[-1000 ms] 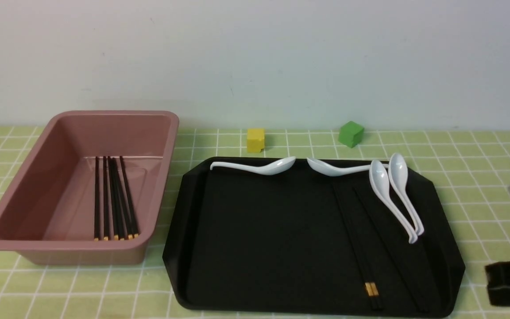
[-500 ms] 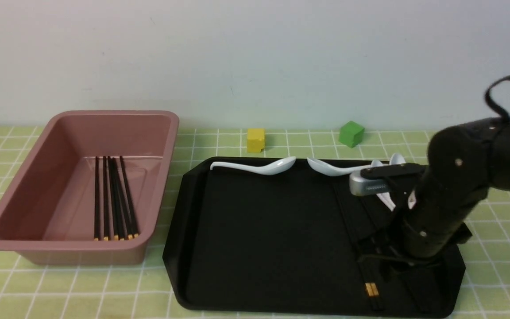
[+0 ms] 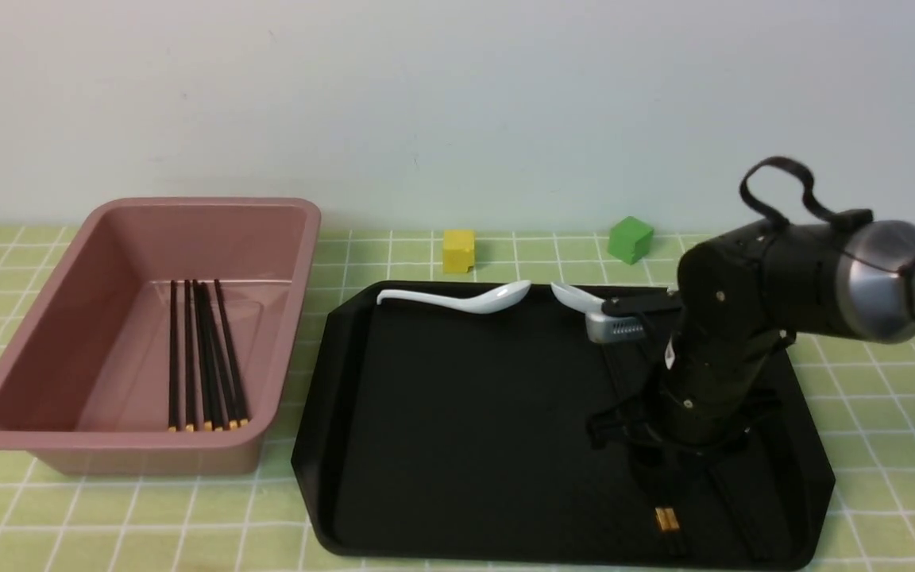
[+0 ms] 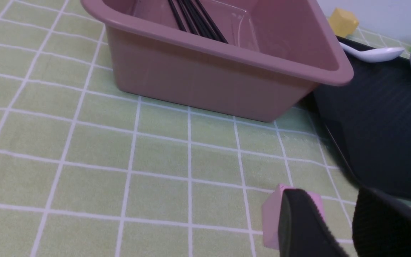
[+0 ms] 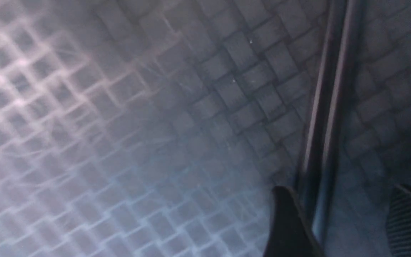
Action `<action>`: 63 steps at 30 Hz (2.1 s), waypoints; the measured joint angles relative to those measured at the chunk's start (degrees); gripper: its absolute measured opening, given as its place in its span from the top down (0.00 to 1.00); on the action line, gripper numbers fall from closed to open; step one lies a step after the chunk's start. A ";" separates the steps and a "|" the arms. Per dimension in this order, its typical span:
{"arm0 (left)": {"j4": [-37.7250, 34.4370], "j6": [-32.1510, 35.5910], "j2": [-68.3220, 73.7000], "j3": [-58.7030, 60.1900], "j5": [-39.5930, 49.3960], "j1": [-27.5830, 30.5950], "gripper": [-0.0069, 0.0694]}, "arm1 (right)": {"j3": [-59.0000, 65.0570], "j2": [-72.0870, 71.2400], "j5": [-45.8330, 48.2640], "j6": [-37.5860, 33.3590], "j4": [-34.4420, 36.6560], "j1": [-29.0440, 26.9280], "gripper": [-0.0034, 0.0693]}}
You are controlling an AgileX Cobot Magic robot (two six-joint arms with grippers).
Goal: On green tablecloth take chopsticks from black tray and put them in box.
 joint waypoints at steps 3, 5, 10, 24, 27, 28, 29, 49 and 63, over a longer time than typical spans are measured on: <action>0.00 0.00 0.00 0.00 -0.01 0.00 0.60 | -0.35 0.73 0.29 0.00 -0.19 0.00 0.54; 0.00 0.00 0.00 0.00 -0.01 0.00 0.60 | -0.43 0.79 0.59 0.00 -0.25 0.00 0.63; 0.00 0.00 0.00 0.00 -0.01 0.00 0.60 | -0.89 0.06 3.40 -2.15 1.36 0.00 0.77; 0.00 0.00 0.00 0.00 -0.01 0.00 0.60 | -21.16 -5.80 -3.01 -27.55 38.25 7.23 0.77; 0.00 0.00 0.00 0.00 -0.01 0.00 0.60 | -26.45 -0.17 -10.87 -35.54 48.32 11.99 0.77; 0.00 0.00 0.00 0.00 -0.01 0.00 0.60 | -28.12 2.12 -13.31 -38.07 50.96 13.49 0.77; 0.00 0.00 0.00 0.00 -0.01 0.00 0.60 | -29.38 4.42 -15.06 -40.39 52.70 14.60 0.77; 0.00 0.00 0.00 0.00 -0.01 0.00 0.60 | -38.98 9.18 -6.59 -47.38 51.87 18.49 0.84; 0.00 0.00 0.00 0.00 -0.01 0.00 0.60 | -35.39 -24.63 26.49 -19.52 1.57 10.56 0.95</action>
